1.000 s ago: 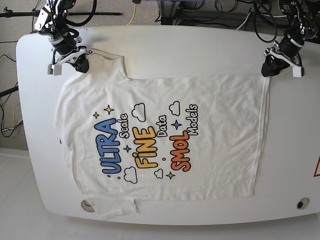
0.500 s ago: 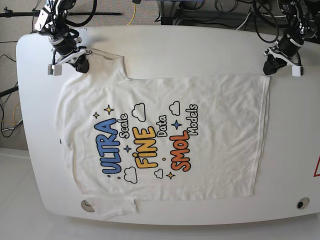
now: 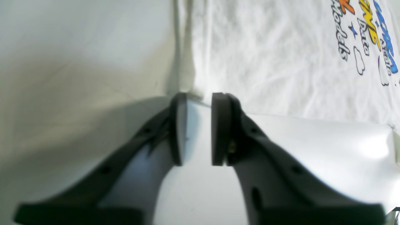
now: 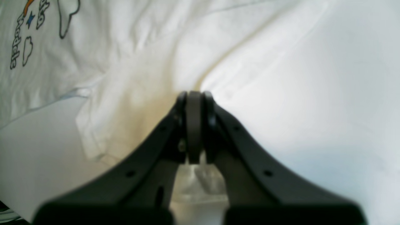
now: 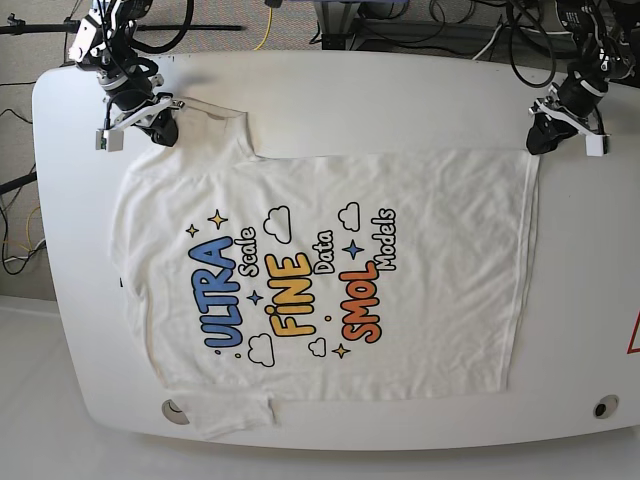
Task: Fold the T-shirt properly
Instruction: 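Pull the shirt by its shoulders toward the robot to straighten it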
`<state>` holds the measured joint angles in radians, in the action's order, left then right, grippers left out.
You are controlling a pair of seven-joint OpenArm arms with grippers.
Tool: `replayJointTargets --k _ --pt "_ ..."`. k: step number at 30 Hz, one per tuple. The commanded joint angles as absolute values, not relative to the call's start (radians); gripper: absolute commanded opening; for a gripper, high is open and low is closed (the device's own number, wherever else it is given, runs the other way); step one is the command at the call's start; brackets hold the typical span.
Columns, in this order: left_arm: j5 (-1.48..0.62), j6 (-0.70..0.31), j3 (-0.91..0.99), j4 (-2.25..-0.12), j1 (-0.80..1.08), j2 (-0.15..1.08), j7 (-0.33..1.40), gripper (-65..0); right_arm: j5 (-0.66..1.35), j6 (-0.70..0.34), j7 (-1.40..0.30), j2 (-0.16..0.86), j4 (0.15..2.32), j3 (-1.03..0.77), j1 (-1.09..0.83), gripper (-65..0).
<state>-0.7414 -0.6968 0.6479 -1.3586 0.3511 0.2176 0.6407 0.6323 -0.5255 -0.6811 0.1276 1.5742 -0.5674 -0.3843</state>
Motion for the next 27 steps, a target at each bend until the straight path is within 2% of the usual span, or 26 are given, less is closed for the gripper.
replayJointTargets --k 1,18,23,25,27 --pt "-0.744 -0.698 0.655 -1.368 0.351 0.233 0.657 -64.3 0.616 -0.525 -0.684 0.137 1.584 -0.569 -0.387 -64.5" --pt "-0.756 -0.698 0.700 -1.357 0.343 0.261 0.685 -65.0 0.623 -0.530 -0.683 0.136 1.580 -0.566 -0.385 -65.0" --pt "-0.751 -0.698 0.707 -1.354 0.339 0.265 0.694 -47.1 0.623 -0.529 -0.682 0.136 1.577 -0.566 -0.384 -65.0" --pt "-0.745 -0.698 0.687 -1.354 0.337 0.251 0.684 -37.6 0.621 -0.529 -0.679 0.134 1.578 -0.566 -0.382 -65.0" --pt "-0.745 -0.698 0.683 -1.352 0.334 0.249 0.686 -36.0 0.623 -0.529 -0.677 0.135 1.578 -0.565 -0.381 -65.0"
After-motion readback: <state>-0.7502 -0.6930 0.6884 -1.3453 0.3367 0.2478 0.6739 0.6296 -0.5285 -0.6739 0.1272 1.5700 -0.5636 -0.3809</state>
